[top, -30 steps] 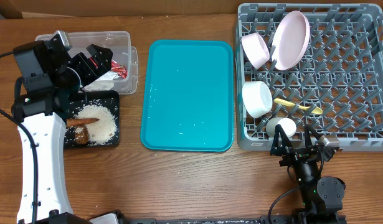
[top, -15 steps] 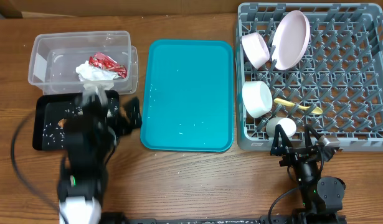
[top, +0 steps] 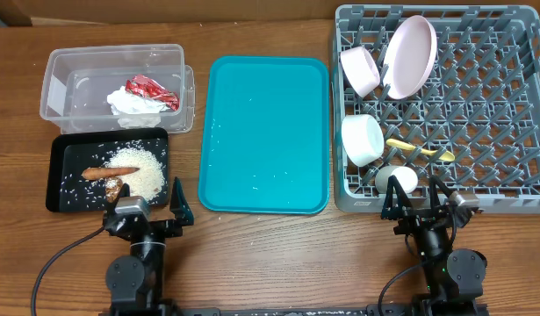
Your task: Sort waste into correct bins and load items into the dishwasher
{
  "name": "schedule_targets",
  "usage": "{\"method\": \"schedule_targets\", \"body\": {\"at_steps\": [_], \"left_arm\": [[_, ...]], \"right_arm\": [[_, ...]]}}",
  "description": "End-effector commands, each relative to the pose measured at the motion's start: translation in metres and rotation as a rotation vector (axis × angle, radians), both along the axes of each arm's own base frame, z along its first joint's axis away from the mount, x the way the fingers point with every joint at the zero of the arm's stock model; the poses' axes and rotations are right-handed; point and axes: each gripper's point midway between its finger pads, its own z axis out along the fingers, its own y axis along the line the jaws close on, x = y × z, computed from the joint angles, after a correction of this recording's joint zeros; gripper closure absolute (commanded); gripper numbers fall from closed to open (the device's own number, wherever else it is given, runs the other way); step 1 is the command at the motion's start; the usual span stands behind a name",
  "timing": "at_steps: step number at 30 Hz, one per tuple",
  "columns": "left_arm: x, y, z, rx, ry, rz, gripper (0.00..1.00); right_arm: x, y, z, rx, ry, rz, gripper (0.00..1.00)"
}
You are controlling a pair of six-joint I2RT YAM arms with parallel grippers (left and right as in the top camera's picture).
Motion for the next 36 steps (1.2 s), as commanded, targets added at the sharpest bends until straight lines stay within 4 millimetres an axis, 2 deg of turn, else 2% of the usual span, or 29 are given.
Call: {"method": "schedule_targets", "body": {"at_steps": [1, 4, 36], "left_arm": [[0.0, 0.007, -0.0203, 0.026, 0.038, 0.036, 0.0], [-0.0015, 0.0062, -0.0186, 0.103, 0.035, 0.027, 0.0], [-0.0014, 0.0067, -0.0192, 0.103, 0.038, 0.028, 0.0]], "right_arm": [[0.0001, 0.0002, -0.0022, 0.0, -0.002, -0.001, 0.0], [0.0001, 0.0002, -0.0021, 0.0, -0.002, -0.001, 0.0], [0.0001, 0.0002, -0.0022, 0.0, -0.002, -0.001, 0.0]]}}
